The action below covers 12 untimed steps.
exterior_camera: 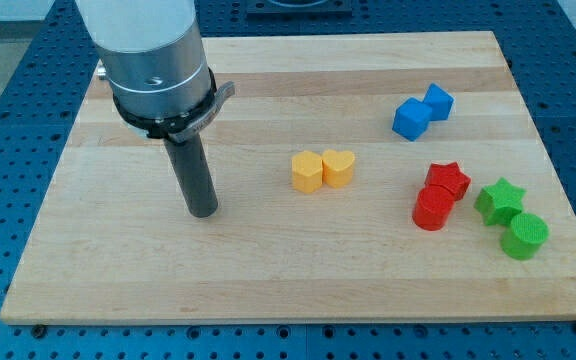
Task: Move yellow hexagon to the top center
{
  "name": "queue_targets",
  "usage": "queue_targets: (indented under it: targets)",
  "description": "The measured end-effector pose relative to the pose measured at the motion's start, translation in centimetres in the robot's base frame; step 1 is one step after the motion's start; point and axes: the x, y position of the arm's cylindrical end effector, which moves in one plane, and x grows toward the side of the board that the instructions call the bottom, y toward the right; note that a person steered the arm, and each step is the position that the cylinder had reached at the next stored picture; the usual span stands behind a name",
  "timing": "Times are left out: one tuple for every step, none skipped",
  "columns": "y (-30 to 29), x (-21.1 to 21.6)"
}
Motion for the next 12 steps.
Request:
queue_targets:
  targets:
    - [0.0,0.0]
    - [2.5,0.0]
    - [7.7,0.0]
    - [11.9,0.0]
    - [12.2,0.0]
    - [12.2,-0.1]
    - [12.2,-2.2]
    - [12.2,-7.1]
    - [12.2,-12.1]
    - [12.2,-17.1]
    - [12.2,-21.9]
    - [12.2,-23.0]
